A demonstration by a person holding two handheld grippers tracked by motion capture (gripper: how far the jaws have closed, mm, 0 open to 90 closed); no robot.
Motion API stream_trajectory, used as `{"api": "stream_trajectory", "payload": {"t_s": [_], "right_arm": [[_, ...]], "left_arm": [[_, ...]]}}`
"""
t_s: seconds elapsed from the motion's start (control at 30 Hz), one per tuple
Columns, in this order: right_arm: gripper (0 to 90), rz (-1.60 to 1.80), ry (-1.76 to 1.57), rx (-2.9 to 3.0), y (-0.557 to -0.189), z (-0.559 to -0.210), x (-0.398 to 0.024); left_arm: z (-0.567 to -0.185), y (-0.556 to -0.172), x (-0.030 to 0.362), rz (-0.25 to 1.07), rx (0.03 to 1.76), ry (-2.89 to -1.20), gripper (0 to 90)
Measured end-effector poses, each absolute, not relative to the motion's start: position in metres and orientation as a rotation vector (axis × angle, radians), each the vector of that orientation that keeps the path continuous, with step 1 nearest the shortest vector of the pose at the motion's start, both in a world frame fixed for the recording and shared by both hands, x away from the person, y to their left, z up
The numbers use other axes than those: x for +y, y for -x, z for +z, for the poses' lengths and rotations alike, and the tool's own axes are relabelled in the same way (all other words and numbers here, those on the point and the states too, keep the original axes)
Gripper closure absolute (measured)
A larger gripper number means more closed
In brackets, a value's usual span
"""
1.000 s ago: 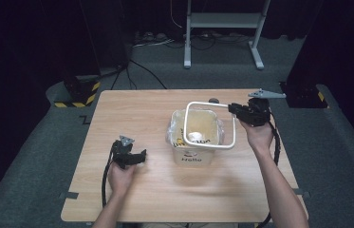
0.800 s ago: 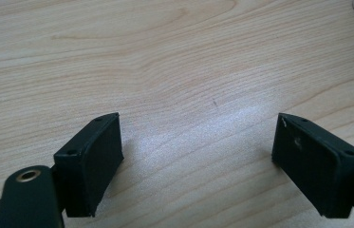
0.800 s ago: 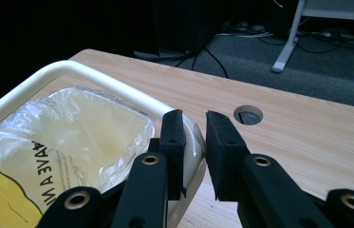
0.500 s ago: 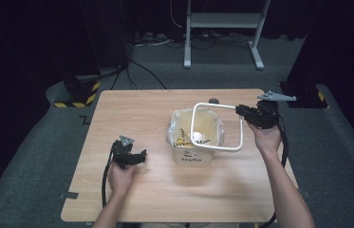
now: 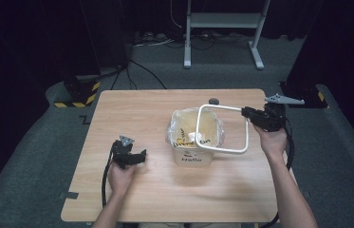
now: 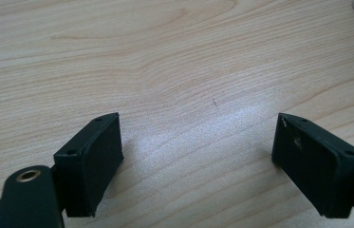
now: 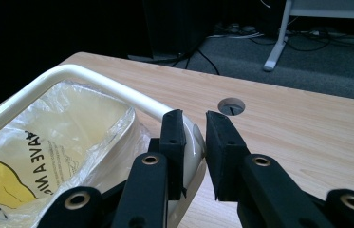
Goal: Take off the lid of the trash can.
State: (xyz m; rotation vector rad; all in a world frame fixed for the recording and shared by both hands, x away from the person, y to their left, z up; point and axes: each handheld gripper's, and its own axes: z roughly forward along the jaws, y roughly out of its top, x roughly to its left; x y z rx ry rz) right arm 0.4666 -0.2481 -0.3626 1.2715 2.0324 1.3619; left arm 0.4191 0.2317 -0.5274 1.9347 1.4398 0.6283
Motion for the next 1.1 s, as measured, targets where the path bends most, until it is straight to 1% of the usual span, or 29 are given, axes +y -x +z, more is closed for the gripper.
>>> {"api": "stream_trajectory", "payload": {"t_s": [1.1], "right_arm": [[78.0, 1.340, -1.356, 1.955, -0.444, -0.370, -0.304]], "left_arm": [[-0.528, -0.419, 0.231, 0.629, 1.443, -1.928, 17.3]]}}
